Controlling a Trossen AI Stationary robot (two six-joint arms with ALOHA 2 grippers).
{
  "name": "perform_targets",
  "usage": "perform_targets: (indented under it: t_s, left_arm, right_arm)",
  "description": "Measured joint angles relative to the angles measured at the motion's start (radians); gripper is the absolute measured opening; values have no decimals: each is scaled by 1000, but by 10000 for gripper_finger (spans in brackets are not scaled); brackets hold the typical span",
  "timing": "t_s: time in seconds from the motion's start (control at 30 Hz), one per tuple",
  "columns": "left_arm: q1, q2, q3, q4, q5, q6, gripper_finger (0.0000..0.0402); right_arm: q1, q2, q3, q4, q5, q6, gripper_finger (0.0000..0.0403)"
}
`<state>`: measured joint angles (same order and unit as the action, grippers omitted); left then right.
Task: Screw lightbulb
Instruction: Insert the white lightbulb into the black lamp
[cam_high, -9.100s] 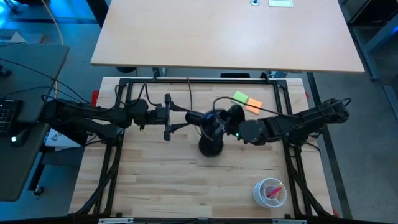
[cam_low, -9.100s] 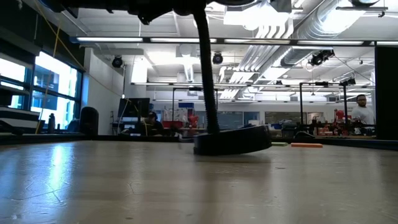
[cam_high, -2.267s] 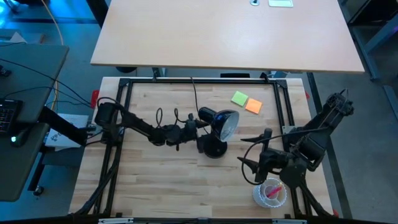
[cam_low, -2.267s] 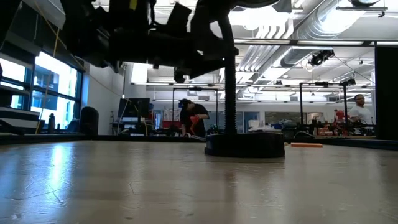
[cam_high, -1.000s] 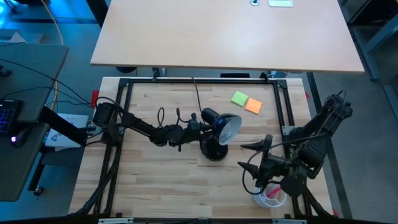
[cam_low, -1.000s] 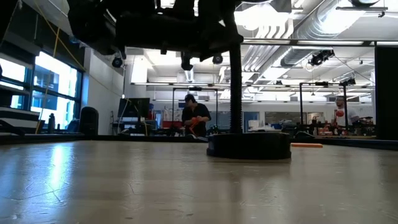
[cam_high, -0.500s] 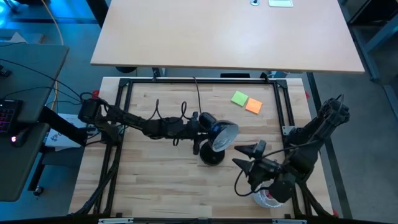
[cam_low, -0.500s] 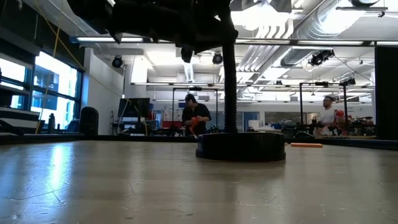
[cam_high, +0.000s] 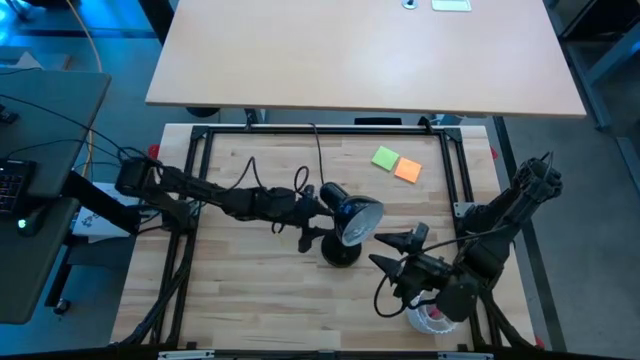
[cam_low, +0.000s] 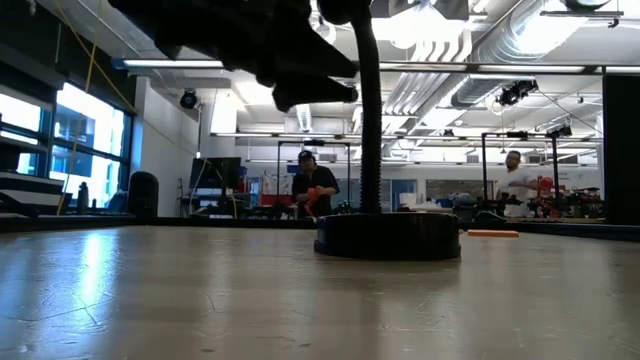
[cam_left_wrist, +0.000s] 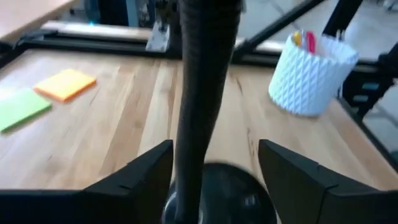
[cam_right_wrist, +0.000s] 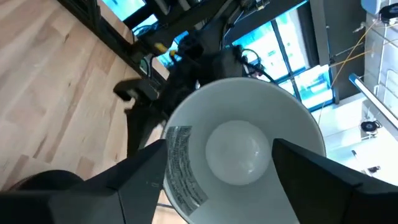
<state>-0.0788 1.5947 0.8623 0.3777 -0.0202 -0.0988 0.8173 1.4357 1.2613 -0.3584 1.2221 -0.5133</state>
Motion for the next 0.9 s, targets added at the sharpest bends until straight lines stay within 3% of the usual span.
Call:
perform_targets:
  t_s: [0.2, 0.33, 0.43, 0.63, 0.9]
  left_arm:
    - [0, -121, 0, -208, -39, 32, 244]
    - [-2, -170, 0, -303, -214, 87, 239]
    - [-8, -188, 0, -304, -321, 119, 232]
    - [-7, -188, 0, -215, -333, 180, 211]
    - [-7, -187, 1, -189, -419, 173, 197]
  right_arm:
    - [-22, -1, 0, 1, -39, -18, 260]
    - [-26, -1, 0, 4, -34, -13, 254]
    - [-26, -1, 0, 8, 2, 11, 254]
    - [-39, -1, 0, 25, -43, 4, 254]
    - [-94, 5, 0, 26, -62, -354, 254]
